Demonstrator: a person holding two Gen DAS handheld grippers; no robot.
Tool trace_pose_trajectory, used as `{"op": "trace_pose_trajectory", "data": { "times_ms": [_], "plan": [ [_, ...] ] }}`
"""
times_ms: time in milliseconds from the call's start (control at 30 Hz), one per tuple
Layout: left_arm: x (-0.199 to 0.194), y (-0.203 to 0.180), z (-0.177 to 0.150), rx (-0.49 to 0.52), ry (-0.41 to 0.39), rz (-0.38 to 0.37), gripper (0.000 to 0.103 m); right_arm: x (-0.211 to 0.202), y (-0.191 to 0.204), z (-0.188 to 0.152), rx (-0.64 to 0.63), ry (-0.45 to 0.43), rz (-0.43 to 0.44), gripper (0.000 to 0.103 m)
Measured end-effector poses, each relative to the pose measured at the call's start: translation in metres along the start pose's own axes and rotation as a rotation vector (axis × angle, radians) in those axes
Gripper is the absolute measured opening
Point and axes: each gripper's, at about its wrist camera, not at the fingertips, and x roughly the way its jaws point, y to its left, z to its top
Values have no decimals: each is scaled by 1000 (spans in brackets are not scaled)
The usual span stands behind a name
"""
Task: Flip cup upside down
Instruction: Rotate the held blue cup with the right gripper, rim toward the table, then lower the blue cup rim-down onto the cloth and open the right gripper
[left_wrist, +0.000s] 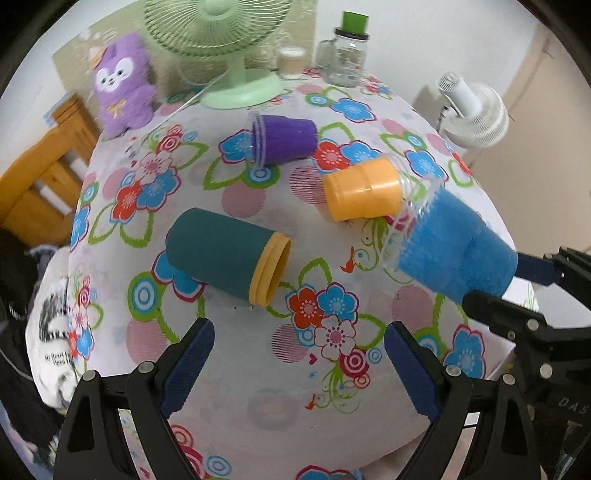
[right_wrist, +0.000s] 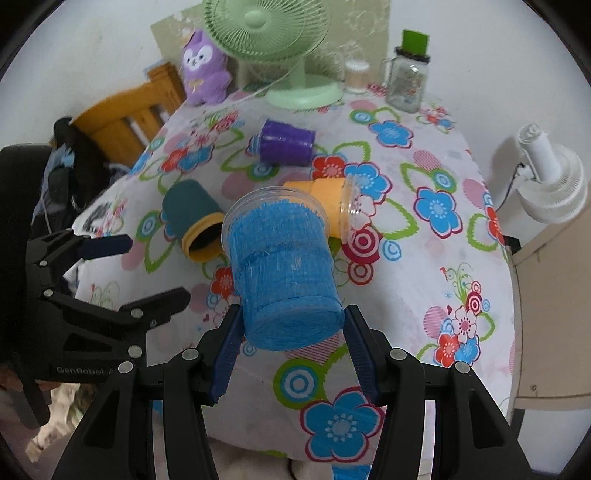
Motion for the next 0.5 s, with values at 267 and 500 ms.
{"op": "trace_pose_trajectory", "data": {
  "times_ms": [267, 500],
  "plan": [
    [6, 3, -3, -98, 8, 18, 95, 12, -4, 11, -85, 134, -16, 58],
    [12, 12, -10, -181, 24, 15, 95, 29, 7, 18, -200, 280, -27, 58]
  ]
}}
